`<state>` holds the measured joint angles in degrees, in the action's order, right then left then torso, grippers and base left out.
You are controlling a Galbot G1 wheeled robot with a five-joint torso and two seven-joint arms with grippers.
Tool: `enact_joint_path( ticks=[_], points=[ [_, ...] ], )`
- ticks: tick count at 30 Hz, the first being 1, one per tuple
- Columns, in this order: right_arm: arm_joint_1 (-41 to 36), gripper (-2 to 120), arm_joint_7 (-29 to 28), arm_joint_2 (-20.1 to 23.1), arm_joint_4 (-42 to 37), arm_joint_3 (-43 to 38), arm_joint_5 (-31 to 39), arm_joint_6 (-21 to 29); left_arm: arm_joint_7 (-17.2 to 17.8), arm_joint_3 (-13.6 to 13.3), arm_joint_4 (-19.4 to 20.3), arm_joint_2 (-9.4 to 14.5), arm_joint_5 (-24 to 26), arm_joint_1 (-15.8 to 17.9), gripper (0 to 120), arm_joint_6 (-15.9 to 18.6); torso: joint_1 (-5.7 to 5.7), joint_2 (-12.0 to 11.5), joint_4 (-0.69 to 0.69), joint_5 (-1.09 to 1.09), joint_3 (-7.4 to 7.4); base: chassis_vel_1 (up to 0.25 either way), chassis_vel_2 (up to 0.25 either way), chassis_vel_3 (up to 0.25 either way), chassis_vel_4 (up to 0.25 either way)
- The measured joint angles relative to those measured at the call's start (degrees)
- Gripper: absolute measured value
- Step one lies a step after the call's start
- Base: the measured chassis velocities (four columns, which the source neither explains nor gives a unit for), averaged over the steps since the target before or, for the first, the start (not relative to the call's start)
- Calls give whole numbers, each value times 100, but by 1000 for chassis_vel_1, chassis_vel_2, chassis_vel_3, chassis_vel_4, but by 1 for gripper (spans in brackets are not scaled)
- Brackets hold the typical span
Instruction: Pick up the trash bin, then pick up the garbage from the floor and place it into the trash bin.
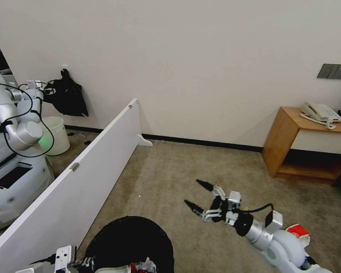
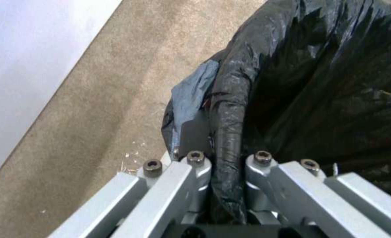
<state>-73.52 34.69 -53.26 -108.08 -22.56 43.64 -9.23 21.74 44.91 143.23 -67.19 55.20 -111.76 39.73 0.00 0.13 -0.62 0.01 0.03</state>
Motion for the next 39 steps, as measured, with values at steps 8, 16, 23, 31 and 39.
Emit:
enact_joint_path(
  ticks=[8,16,23,31,39],
  points=[
    [-750,100,-973,-159,19,-776,-976,27,2,-45,0,84,62,8,3,8,0,0,0,1,0,0,0,0,0],
    [-1485,100,-1347,-314,-177,-1453,-1100,-2,48,-65,0,325,250,68,3,48,0,0,-2,-2,0,0,0,0,0],
    [-1909,100,-1246,-893,-89,-1852,-1478,-240,60,-239,0,444,175,35,3,64,0,0,1,0,0,0,0,0,0],
    [-2208,100,-1262,-1456,-196,-2186,-1716,-299,35,-247,0,644,231,-16,3,63,0,1,0,-1,0,0,0,0,0],
    [-2295,100,-1381,-1657,-212,-2264,-1978,-329,36,-262,0,671,289,-22,3,62,0,0,1,-1,0,0,0,0,0]
  ],
)
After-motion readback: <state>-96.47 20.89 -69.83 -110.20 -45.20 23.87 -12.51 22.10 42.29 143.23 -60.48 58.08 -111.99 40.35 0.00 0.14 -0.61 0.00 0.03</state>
